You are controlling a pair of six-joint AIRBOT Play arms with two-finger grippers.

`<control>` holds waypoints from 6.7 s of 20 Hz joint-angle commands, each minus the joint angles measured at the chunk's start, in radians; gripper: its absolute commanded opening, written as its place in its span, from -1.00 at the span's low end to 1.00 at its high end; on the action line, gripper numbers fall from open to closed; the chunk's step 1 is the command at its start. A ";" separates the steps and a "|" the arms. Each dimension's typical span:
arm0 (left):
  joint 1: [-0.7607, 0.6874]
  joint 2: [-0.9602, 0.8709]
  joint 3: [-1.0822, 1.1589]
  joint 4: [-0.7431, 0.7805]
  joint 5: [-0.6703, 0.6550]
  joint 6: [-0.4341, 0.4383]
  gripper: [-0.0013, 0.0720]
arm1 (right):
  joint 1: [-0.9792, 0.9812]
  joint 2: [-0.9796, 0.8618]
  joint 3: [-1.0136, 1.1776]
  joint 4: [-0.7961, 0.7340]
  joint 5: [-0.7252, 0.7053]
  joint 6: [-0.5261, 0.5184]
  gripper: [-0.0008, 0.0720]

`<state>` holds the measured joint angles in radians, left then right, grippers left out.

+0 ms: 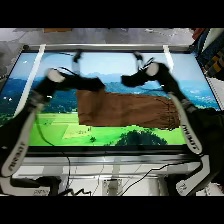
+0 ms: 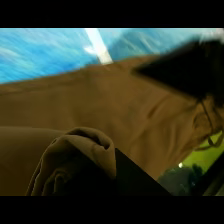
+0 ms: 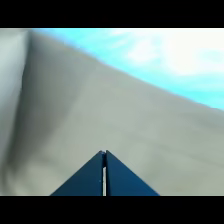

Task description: Fold the clothes and pants, and hang the long-sleeved shirts on hangers.

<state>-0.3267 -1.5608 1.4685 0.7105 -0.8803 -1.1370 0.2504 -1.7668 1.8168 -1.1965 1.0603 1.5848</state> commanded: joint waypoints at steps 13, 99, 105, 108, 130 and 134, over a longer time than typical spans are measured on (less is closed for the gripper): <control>0.134 -0.049 0.001 0.014 -0.101 0.000 0.95 | -0.241 0.090 -0.001 -0.035 0.167 -0.008 -0.88; 0.584 0.177 0.417 -0.053 -0.710 -0.131 -0.93 | 0.488 -0.325 0.122 0.215 -0.587 0.186 -0.88; 0.560 0.169 0.333 0.270 -0.762 -0.130 -0.93 | 0.260 -0.288 0.122 -0.063 -0.120 0.174 -0.88; 0.488 0.109 0.283 0.269 -0.747 -0.131 -0.93 | 0.125 -0.251 0.122 -0.075 -0.035 0.165 -0.88; -0.027 -0.090 0.284 0.546 -0.260 -0.229 0.95 | -0.246 -0.137 -0.096 0.460 0.295 -0.486 -0.88; -0.019 -0.069 0.284 0.546 -0.261 -0.240 0.95 | -0.178 -0.138 -0.265 0.613 0.105 -0.415 0.83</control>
<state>-0.3580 -1.6459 1.7519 1.2469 -1.1404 -1.3716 0.0475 -1.9038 1.6547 -0.7677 1.2720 1.1740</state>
